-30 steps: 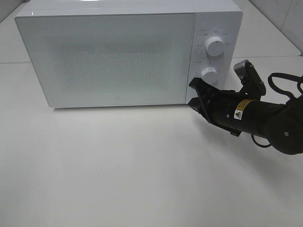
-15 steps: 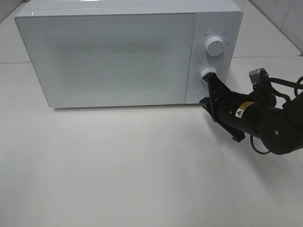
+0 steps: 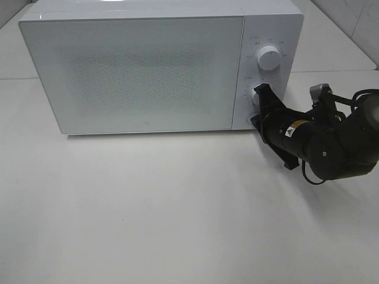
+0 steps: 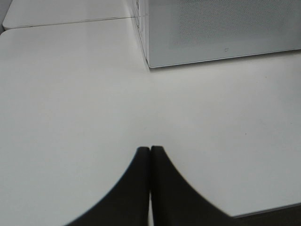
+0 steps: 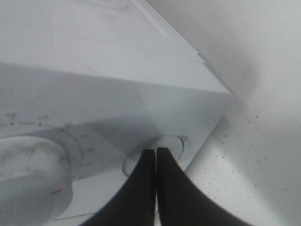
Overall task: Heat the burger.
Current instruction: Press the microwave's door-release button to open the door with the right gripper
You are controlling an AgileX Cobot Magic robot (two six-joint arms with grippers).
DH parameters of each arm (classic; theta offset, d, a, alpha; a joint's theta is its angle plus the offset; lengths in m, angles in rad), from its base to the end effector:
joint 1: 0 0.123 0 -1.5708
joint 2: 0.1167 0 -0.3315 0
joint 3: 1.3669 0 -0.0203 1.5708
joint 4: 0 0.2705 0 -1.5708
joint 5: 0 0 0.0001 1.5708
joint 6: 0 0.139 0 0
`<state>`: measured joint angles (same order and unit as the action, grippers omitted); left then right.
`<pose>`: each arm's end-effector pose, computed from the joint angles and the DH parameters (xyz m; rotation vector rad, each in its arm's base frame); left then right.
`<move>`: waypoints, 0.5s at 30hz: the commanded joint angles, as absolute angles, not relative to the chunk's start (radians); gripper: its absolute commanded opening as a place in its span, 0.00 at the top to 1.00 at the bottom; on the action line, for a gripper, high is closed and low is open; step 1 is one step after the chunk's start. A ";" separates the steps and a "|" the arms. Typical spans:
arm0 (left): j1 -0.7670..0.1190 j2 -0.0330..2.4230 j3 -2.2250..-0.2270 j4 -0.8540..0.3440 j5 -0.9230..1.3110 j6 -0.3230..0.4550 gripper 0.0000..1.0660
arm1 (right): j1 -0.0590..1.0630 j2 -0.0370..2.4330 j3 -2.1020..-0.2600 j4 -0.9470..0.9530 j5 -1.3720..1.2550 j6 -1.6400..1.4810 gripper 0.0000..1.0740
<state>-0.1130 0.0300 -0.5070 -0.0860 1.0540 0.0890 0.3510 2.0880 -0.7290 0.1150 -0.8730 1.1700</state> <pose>0.0109 -0.0117 0.2682 0.2101 2.0489 -0.1182 0.4012 0.1339 0.0833 0.9607 1.8650 0.9281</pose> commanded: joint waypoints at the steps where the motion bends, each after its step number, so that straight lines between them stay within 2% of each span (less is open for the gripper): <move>1: -0.112 0.032 -0.505 -0.086 1.041 0.085 1.00 | 0.351 2.086 -0.756 0.128 -0.887 1.154 1.00; 15: -0.112 0.032 -0.505 -0.086 1.041 0.085 1.00 | 0.350 2.086 -0.786 0.155 -0.985 1.152 1.00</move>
